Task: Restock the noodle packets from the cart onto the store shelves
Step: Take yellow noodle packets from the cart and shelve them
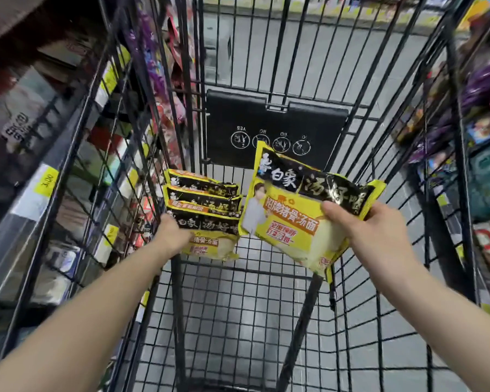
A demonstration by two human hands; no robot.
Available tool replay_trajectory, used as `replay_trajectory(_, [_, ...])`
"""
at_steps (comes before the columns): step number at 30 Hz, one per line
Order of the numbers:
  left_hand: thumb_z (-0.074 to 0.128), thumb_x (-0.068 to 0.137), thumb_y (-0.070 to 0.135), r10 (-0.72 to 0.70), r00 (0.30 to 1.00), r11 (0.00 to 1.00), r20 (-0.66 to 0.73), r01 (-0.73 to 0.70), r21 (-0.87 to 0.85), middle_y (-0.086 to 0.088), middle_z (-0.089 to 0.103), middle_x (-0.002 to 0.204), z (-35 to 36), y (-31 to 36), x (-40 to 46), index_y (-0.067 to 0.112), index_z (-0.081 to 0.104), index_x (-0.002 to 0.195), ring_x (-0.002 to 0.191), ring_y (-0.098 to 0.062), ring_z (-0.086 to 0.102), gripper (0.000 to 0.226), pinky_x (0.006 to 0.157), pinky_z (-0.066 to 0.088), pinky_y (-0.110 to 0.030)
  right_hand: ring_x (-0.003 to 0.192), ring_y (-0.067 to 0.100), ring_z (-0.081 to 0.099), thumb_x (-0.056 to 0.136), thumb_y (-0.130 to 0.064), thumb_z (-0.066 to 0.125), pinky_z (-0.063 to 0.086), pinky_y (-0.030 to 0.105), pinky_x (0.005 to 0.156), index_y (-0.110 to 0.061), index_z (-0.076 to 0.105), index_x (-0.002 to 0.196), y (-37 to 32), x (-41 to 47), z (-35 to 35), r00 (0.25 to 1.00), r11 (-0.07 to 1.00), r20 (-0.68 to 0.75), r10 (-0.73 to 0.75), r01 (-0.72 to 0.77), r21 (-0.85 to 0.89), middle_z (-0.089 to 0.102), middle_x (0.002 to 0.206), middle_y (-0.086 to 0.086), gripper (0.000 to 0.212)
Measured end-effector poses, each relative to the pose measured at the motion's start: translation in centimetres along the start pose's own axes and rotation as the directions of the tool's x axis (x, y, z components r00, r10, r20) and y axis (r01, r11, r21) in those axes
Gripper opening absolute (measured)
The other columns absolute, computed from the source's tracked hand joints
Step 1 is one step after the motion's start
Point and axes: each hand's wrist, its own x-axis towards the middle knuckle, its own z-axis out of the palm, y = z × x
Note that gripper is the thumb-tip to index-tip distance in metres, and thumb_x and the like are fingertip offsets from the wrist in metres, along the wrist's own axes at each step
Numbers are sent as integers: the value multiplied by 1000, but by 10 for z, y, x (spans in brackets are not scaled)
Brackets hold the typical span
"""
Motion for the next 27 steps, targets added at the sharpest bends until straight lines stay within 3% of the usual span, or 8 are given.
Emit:
replay_trajectory(7, [77,72,14,39,996,997,-86,-32,73,-18,49,119,5,-7,9,0,40,119,108,-34,50,61,95,43,-41,56,-3,64,81,-22,73,46,11,47,-17,64,73,2,3,2,1000,999,-8,3,-3,49,71,73,-8,12])
replay_trajectory(11, [69,82,19,118,989,987,-94,-107,119,-18,49,120,13,-8,-1,2,47,110,104,-38,54,40,85,46,-37,62,6,67,80,-23,73,46,14,48,-16,63,74,1,2,2,1000,997,-10,17,-16,70,71,73,-5,14])
replay_trajectory(13, [65,86,21,155,982,980,-111,-139,139,-20,47,126,17,-8,-5,1,47,104,109,-37,51,32,88,43,-39,52,-2,63,80,-20,73,41,9,41,-18,60,68,-1,0,3,1000,996,-4,5,-5,94,69,67,-7,18])
replay_trajectory(18, [65,86,22,222,972,973,-77,-215,87,-18,47,138,15,-5,-11,-2,39,136,127,-33,45,62,105,35,-40,51,-4,64,81,-15,72,44,8,43,-18,61,70,-5,-4,2,1000,993,16,12,-14,115,69,69,-7,16])
replay_trajectory(21, [69,82,23,278,960,960,-43,-276,49,-14,67,100,9,0,-17,4,58,108,91,-31,62,34,77,50,-37,42,-8,57,82,-14,71,37,6,37,-18,57,66,-8,-6,-1,1000,992,8,18,-19,125,65,64,-7,21])
replay_trajectory(23, [70,82,22,301,954,953,-20,-300,29,-12,64,81,2,8,-23,5,58,94,67,-22,56,24,59,42,-31,37,-8,54,82,-14,71,33,5,35,-18,55,64,-14,-8,-4,1000,991,13,20,-22,131,63,62,-5,25])
replay_trajectory(25, [70,81,19,321,947,947,6,-321,-3,-14,61,79,-7,20,-31,-1,56,95,64,-21,52,28,57,40,-31,44,-7,59,82,-17,71,38,6,38,-18,58,68,-20,-10,-7,1000,992,20,21,-23,128,69,69,-3,19])
replay_trajectory(27, [70,81,16,348,937,936,19,-346,-63,-11,67,90,-21,38,-44,0,58,100,78,-23,62,27,74,50,-35,49,-7,62,82,-20,71,40,6,40,-17,61,73,-32,-11,-15,1000,993,15,21,-22,115,70,71,-5,14])
